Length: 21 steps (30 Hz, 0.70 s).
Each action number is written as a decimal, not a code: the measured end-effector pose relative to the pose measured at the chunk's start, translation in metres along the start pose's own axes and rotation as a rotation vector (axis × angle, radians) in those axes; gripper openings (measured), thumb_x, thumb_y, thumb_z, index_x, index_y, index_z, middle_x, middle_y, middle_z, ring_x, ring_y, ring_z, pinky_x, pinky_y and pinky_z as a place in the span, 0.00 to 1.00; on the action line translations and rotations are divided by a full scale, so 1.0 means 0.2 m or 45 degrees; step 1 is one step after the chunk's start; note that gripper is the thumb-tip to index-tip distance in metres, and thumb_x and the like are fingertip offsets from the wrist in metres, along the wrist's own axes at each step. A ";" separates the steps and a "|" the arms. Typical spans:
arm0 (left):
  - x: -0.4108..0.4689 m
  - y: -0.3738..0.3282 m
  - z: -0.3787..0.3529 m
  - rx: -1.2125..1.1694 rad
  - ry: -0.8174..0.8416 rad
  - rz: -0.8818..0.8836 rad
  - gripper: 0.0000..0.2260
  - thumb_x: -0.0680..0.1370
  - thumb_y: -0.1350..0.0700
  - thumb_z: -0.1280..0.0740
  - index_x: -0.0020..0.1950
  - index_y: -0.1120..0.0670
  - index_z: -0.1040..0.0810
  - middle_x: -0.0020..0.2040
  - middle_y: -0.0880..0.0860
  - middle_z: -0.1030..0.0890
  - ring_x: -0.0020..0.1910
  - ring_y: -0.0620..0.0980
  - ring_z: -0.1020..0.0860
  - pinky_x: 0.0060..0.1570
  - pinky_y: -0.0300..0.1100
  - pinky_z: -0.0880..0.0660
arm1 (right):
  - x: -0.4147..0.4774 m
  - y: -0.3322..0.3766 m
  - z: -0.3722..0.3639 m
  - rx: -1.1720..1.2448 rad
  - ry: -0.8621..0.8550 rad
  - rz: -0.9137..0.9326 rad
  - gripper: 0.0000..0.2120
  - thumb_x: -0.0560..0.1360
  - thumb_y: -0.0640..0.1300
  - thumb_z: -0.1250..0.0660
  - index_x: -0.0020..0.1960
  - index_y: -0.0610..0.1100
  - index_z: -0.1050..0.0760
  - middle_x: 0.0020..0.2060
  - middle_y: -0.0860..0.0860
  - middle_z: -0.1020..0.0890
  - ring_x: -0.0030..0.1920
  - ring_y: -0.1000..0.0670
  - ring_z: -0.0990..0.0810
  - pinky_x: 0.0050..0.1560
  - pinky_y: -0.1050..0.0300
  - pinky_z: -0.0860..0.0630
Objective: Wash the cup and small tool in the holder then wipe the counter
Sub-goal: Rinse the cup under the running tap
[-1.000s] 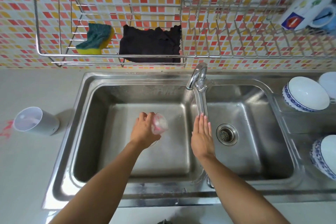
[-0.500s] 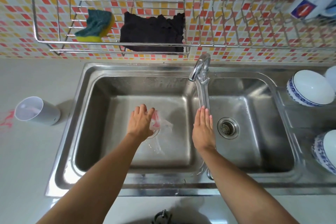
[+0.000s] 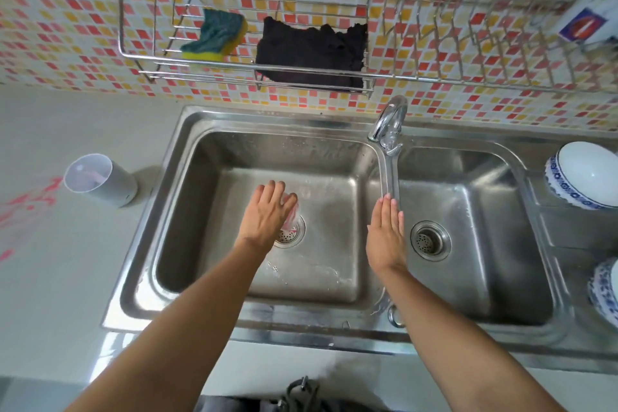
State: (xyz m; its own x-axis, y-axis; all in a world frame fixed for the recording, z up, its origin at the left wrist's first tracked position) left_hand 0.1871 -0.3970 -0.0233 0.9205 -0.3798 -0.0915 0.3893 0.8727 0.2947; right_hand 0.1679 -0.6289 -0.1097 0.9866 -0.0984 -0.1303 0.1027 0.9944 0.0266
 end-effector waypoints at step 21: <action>-0.60 0.63 -0.04 -0.815 -0.284 0.526 0.36 0.65 0.36 0.29 0.68 0.52 0.32 0.59 0.52 0.27 0.54 0.54 0.26 0.57 0.48 0.30 | -0.16 0.52 0.28 0.704 -0.222 0.053 0.17 0.76 0.39 0.34 0.64 0.38 0.26 0.63 0.40 0.24 0.62 0.38 0.25 0.62 0.50 0.31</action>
State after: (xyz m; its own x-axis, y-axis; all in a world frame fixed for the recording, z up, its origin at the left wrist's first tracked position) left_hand 0.1257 -0.2396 0.0164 0.9928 0.0198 0.1185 0.0227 0.9375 -0.3473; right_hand 0.1550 -0.5247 -0.0475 0.9928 -0.1109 0.0457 0.0679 0.8335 0.5484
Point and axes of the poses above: each hand's wrist, its own x-axis towards the middle knuckle, its own z-axis out of the back of the hand, y = z × x, the point moved 7 cm from there along x, towards the middle knuckle
